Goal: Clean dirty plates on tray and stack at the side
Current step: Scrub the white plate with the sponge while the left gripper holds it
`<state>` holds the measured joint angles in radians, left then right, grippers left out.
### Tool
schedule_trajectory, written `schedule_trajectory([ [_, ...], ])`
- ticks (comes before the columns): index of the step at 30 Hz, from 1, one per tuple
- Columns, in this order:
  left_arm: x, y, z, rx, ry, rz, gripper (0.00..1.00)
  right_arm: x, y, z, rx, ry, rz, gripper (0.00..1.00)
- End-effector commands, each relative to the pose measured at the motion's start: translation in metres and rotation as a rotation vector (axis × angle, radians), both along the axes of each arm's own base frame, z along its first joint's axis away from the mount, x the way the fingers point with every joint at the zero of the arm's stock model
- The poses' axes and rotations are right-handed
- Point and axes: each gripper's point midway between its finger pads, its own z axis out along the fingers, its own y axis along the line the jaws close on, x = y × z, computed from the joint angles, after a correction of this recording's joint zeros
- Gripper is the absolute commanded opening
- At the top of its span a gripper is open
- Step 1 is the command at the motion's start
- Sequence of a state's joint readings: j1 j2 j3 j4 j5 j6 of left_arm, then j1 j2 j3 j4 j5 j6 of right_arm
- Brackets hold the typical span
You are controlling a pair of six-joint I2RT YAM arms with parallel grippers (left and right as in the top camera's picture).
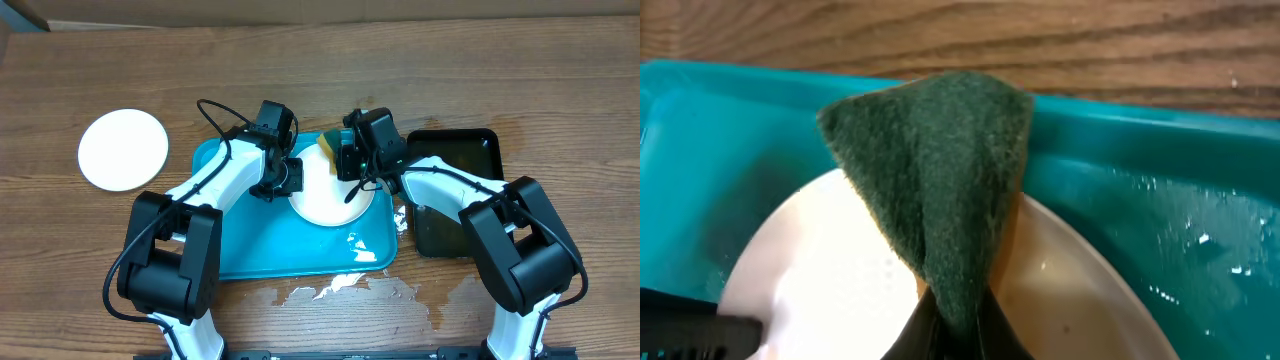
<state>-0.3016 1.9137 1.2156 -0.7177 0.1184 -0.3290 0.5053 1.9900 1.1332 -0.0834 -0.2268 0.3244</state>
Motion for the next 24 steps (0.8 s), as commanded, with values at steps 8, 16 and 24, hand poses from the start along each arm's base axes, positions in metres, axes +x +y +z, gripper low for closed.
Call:
schedule_trajectory([
  [8,-0.004,0.006,-0.006,0.052,0.012,-0.041,0.04,0.021,-0.027,0.006,-0.111,-0.067,-0.074,0.04],
  [16,-0.004,0.006,-0.006,0.051,0.012,-0.037,0.04,0.018,-0.047,0.058,-0.12,-0.114,-0.102,0.04],
  [24,-0.004,0.006,-0.006,0.051,0.011,-0.037,0.04,-0.017,-0.063,0.032,-0.196,0.03,-0.085,0.04],
])
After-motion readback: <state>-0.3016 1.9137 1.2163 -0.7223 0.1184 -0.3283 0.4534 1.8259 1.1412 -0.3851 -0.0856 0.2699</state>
